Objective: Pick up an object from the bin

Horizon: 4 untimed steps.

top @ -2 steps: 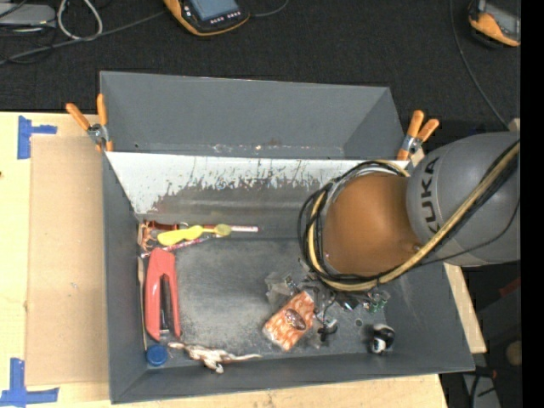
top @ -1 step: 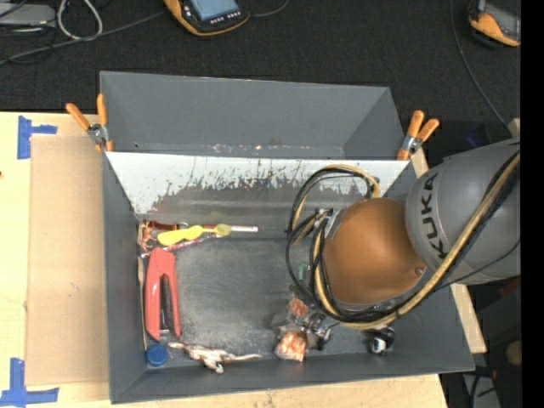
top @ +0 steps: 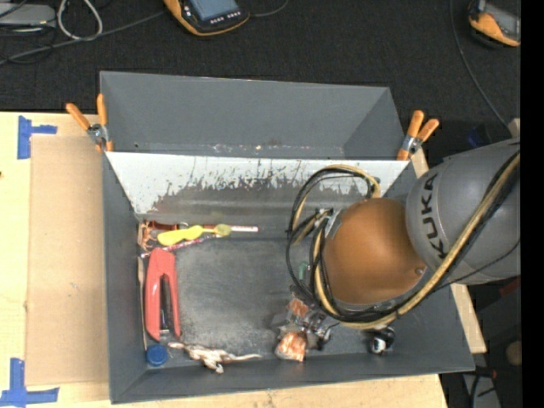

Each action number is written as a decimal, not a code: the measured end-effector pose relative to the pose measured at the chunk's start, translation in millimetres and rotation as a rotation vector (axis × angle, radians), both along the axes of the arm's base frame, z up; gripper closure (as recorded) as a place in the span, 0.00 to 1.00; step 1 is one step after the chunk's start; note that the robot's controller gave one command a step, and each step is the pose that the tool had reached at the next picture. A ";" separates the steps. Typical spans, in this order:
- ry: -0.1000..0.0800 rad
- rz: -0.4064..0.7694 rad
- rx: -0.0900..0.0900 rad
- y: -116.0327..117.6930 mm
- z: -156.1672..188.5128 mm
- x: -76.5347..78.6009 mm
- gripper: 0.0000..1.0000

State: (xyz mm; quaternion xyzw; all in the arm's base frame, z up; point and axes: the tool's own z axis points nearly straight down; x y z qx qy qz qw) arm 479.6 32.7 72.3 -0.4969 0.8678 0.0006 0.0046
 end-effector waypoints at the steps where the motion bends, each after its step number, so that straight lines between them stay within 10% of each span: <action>1: 0.015 0.001 0.000 0.8 28.2 -4.2 1.00; 4: 0.019 -0.003 0.003 3.0 133.9 -4.6 1.00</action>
Offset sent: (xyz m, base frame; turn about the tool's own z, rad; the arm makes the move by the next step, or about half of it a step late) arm -0.0035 0.0006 0.0603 -0.0008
